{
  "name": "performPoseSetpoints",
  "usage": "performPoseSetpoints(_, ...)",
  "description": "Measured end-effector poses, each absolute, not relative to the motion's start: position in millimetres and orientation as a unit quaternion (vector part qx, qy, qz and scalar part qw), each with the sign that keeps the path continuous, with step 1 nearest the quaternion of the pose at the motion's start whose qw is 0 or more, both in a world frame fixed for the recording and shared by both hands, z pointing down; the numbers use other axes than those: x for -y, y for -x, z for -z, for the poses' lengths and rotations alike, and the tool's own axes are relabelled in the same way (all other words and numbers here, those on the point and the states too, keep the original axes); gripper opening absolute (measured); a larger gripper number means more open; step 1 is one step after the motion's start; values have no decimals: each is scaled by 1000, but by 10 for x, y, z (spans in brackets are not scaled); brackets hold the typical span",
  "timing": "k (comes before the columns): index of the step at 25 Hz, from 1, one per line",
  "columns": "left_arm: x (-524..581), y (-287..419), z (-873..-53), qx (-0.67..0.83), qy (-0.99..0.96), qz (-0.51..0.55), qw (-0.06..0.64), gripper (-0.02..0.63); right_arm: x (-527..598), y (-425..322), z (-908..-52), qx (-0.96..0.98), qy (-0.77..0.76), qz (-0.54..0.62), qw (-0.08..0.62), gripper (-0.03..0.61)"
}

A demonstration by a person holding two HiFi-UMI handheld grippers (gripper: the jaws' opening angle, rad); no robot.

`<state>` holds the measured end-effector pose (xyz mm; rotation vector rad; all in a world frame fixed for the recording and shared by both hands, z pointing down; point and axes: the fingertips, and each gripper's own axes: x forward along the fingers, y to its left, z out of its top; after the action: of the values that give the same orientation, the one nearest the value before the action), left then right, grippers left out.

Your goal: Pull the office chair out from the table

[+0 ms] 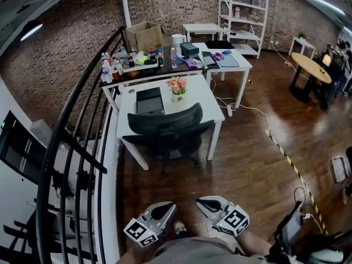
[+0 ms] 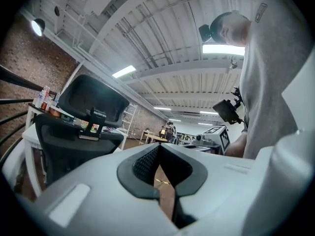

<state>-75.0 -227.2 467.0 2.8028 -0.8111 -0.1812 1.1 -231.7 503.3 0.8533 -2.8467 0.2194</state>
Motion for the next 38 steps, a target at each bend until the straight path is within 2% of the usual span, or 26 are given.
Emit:
performPoseSetpoints(8, 2949, 1149, -4650, 270, -956, 57, 95, -9, 2996, 268, -4968, 942, -319, -71, 72, 6)
performPoseSetpoints(20, 3944, 1267, -4537, 290, -952, 57, 73, -9, 4049, 241, -4881, 942, -327, -48, 60, 6)
performPoseSetpoints(28, 4505, 1307, -4379, 315, -947, 51, 51, -9, 4603, 77, -4740, 939, -337, -36, 54, 6)
performPoseSetpoints(38, 5034, 1857, -4341, 389, -920, 38, 29, -8, 5197, -491, -4575, 918, -393, -16, 57, 6)
